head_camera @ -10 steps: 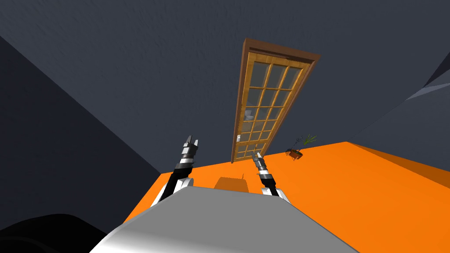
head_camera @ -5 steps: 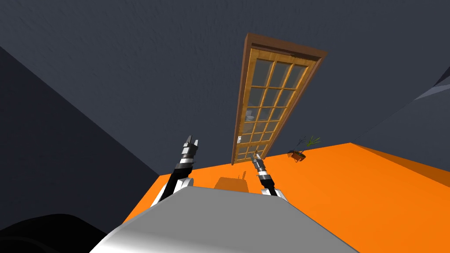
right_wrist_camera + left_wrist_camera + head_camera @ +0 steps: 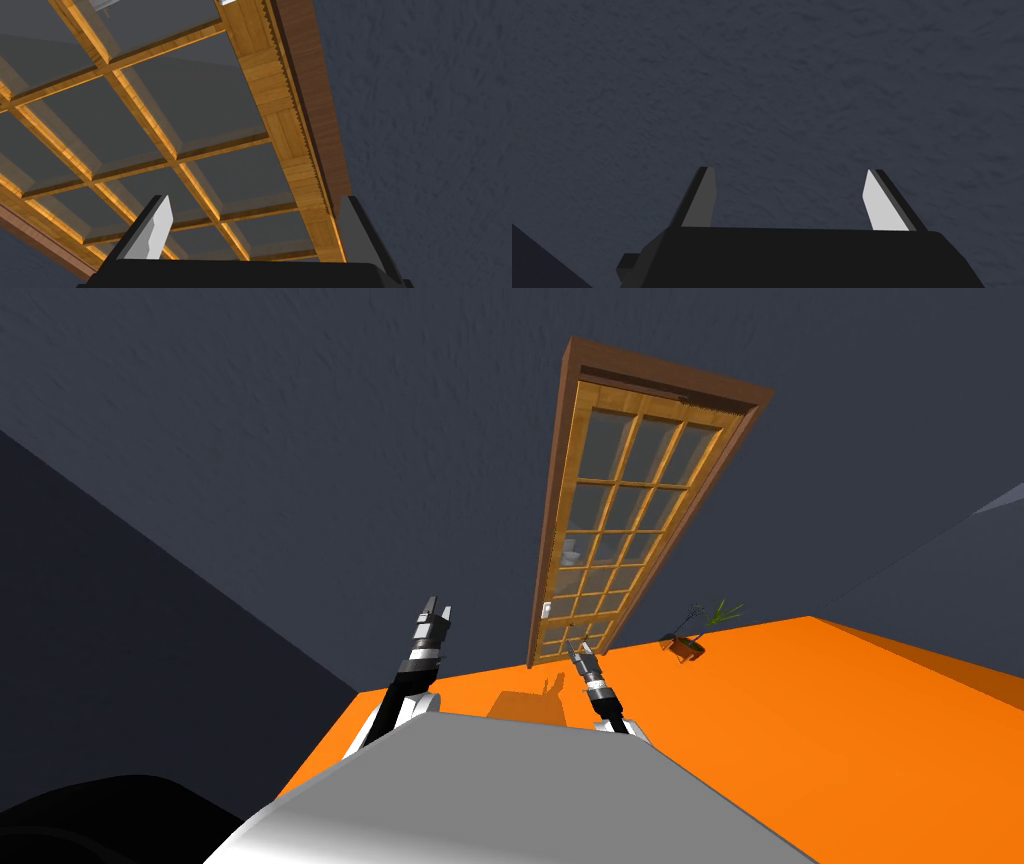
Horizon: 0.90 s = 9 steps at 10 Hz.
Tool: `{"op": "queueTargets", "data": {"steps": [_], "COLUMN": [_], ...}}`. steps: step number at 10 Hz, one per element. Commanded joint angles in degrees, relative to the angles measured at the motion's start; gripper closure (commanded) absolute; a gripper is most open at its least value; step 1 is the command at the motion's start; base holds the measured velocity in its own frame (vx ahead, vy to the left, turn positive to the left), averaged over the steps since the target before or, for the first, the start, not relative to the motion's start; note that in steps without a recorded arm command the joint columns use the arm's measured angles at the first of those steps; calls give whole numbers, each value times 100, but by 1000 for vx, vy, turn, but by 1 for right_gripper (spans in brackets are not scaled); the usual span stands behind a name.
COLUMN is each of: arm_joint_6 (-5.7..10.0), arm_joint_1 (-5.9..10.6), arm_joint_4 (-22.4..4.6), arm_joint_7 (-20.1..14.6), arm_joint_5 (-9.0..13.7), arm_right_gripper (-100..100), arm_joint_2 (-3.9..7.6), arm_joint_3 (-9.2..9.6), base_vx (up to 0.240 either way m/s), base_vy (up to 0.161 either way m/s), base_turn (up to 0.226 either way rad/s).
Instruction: Pull the door open
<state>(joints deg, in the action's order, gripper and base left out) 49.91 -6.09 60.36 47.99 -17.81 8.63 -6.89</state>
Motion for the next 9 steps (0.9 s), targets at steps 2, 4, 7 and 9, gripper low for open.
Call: {"op": "queueTargets", "data": {"steps": [2,4,7,9], "arm_joint_6": [87,116,199,249], "arm_joint_1": [162,213,356,443], "arm_joint_4": [-407,-546,-938,-1178], "arm_joint_7": [304,410,708,891], "arm_joint_5": [-104,-142,-250,-316], "arm_right_gripper": [-100,-100,-100,-100], "arm_joint_2": [21,29,52,66], "arm_joint_3": [-32,-43,-74,-93], "base_vx": [87,86,76,102], "base_vy": [4,4,-8,-5], "base_turn": [11,11,10,12]}}
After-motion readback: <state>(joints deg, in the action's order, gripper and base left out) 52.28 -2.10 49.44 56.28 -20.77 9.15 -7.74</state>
